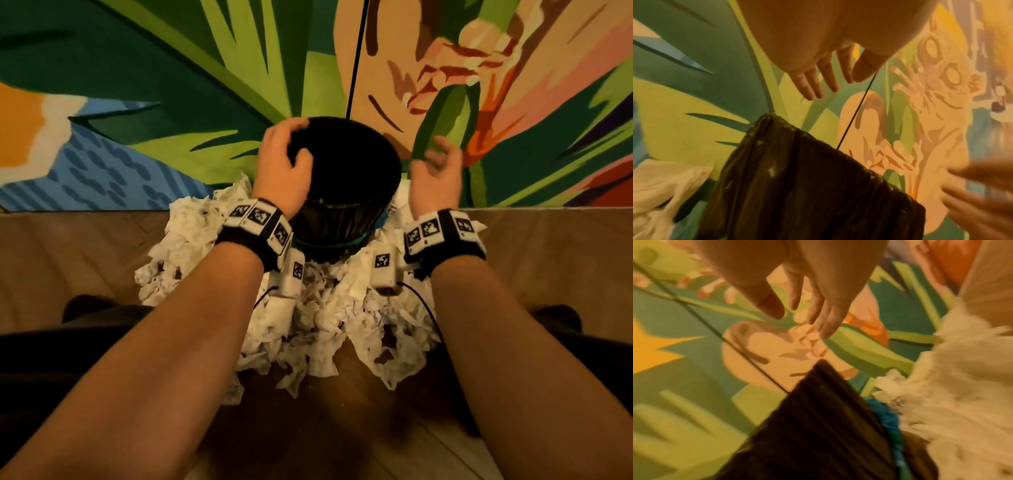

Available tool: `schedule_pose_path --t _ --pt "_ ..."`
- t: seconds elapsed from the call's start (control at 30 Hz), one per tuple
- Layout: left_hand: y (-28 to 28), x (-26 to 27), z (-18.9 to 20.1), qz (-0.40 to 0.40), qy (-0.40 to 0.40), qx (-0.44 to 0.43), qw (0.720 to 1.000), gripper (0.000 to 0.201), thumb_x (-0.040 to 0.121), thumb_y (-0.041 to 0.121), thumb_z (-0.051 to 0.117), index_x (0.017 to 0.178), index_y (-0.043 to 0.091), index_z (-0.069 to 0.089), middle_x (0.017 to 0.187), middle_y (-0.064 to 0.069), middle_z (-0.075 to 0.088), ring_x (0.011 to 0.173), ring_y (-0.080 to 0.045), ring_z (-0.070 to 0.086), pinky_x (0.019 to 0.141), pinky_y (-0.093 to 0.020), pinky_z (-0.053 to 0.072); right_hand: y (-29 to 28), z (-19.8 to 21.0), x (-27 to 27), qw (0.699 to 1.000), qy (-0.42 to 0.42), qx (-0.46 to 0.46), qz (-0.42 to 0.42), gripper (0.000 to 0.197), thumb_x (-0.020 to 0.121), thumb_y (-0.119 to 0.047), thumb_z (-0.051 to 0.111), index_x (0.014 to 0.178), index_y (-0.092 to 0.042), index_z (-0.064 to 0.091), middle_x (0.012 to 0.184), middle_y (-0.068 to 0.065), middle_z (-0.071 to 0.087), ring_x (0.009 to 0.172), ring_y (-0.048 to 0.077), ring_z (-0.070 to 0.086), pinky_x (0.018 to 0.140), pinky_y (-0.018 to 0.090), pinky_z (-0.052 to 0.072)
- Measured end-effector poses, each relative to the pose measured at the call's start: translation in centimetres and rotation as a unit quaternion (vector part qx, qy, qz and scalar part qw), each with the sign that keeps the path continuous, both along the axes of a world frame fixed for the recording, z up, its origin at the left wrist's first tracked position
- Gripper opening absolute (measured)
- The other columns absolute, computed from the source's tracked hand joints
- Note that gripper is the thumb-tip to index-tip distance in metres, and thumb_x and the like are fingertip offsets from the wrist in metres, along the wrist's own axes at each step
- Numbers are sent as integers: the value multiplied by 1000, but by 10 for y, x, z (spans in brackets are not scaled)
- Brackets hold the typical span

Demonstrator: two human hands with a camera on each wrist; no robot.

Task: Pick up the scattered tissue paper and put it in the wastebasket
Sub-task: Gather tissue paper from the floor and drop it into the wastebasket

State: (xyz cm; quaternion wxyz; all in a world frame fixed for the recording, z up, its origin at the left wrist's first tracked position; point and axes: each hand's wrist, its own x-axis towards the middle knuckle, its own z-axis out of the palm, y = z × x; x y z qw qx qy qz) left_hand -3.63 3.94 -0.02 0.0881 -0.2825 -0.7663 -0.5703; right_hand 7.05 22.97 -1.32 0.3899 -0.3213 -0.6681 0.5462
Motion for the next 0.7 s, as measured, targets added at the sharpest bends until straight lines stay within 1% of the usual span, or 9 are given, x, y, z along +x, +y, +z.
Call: schedule_pose_path --t 0.07,0.13,0.23,0.3,0.37,0.47,0.57,0.63,0.7 --pt "-16 9 -12 40 10 86 995 27 90 10 48 112 18 60 107 4 61 98 -6 58 89 -25 49 10 -18 20 996 -12 -29 -89 25 92 -13 54 116 -19 53 94 -11 56 77 2 56 73 22 48" --pt "-32 20 -32 80 -24 145 986 19 93 15 47 98 28 59 88 15 59 77 -3 55 72 -21 46 14 -44 37 986 -37 -94 -131 10 95 -19 52 105 -21 52 97 -1 60 80 16 57 76 34 49" --pt "-53 33 -71 115 -90 132 980 17 98 22 44 88 28 56 72 6 52 63 -14 46 62 -34 40 2 -82 59 975 -107 -144 -133 5 97 -28 52 97 -23 53 99 6 62 84 23 55 73 34 48" --pt "-64 43 -100 125 -127 83 980 18 100 26 43 90 24 58 68 5 52 59 -12 46 59 -34 41 -14 -107 74 973 -180 -119 -83 8 97 -32 53 93 -27 57 91 -1 63 75 18 59 58 25 47" --pt "-73 56 -128 130 -163 10 978 19 101 32 43 93 28 59 66 6 55 53 -6 45 55 -29 40 -32 -128 85 966 -249 -75 -11 8 95 -33 55 88 -32 57 87 -6 63 69 11 59 49 20 41" --pt "-82 72 -162 87 -171 -111 975 18 102 27 44 101 29 62 75 -5 64 57 -14 53 57 -29 44 -53 -154 92 925 -360 29 117 9 91 -30 58 82 -30 57 75 -3 63 65 14 58 53 24 41" --pt "-88 86 -183 19 -141 -272 952 15 99 33 48 110 29 58 68 4 60 61 -16 58 58 -29 46 -70 -170 91 880 -425 61 203 3 90 -29 58 87 -30 59 72 -6 62 67 14 58 57 24 43" --pt "-90 93 -190 0 -159 -327 931 23 95 40 55 116 30 54 69 11 59 65 -11 58 62 -28 47 -82 -173 87 863 -438 82 240 4 89 -29 59 87 -32 58 74 -13 59 69 11 58 54 19 38" --pt "-92 98 -195 14 -181 -352 918 35 89 44 64 118 31 51 75 11 58 75 -14 58 67 -30 50 -94 -176 78 849 -438 94 282 7 89 -28 60 93 -33 57 82 -12 60 79 13 59 62 18 42"
